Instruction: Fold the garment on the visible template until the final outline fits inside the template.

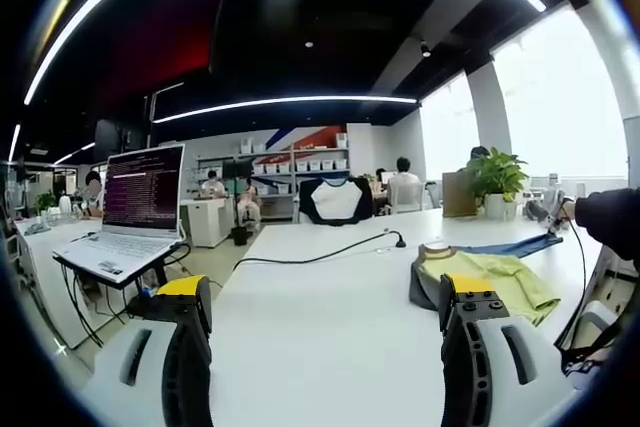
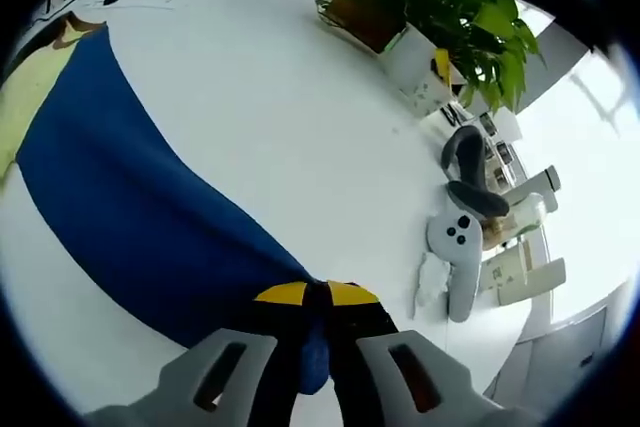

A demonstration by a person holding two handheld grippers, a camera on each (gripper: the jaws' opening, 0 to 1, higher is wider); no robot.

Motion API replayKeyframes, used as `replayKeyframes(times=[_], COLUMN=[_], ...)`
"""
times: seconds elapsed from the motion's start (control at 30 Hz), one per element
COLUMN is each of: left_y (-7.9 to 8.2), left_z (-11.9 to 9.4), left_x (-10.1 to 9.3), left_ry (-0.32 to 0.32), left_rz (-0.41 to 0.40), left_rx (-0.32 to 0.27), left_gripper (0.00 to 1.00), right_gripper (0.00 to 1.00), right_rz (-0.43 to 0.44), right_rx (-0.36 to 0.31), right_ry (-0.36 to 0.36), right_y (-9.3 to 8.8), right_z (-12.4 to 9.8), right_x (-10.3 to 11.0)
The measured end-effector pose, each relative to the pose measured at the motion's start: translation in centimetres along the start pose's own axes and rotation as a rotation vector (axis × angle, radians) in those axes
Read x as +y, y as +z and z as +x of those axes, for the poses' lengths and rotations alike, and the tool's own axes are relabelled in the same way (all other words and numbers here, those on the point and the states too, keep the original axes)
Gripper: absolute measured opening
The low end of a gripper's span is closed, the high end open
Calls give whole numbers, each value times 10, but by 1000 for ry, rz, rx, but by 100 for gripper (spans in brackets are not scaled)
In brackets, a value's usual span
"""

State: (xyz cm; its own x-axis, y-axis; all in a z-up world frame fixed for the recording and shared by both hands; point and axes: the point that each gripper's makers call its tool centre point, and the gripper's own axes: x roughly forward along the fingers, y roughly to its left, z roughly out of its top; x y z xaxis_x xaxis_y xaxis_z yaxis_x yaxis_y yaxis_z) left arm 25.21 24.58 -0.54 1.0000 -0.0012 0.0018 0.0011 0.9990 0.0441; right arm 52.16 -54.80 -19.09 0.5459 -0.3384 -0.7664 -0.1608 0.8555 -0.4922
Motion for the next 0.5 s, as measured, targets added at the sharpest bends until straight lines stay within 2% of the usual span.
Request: replayKeyframes(times=[0.07, 0.1, 0.2, 0.27, 0.37, 0.43, 0.5], left_y=[-2, -3, 0, 0, -1, -1, -1], left_z=[1, 1, 0, 0, 1, 1, 1], left_x=[-2, -2, -3, -4, -4, -4, -6], left_ry=[-8, -9, -9, -10, -9, -10, -14], left_rz=[3, 4, 8, 7, 9, 7, 9], left_rx=[9, 13, 3, 2, 8, 10, 9], left_gripper=[100, 100, 100, 100, 100, 100, 100], right_gripper=[6, 8, 17, 23, 27, 33, 36], right_rz=[3, 15, 31, 56, 82, 135, 147], right_rx=[6, -12, -108, -167, -210, -261, -271], right_ry=[-19, -37, -38, -6, 22, 76, 141], right_y=[-3, -1, 13, 19, 22, 25, 22], right_z=[-2, -4, -11, -17, -25, -28, -30], right_x=[-6, -12, -20, -17, -14, -7, 3])
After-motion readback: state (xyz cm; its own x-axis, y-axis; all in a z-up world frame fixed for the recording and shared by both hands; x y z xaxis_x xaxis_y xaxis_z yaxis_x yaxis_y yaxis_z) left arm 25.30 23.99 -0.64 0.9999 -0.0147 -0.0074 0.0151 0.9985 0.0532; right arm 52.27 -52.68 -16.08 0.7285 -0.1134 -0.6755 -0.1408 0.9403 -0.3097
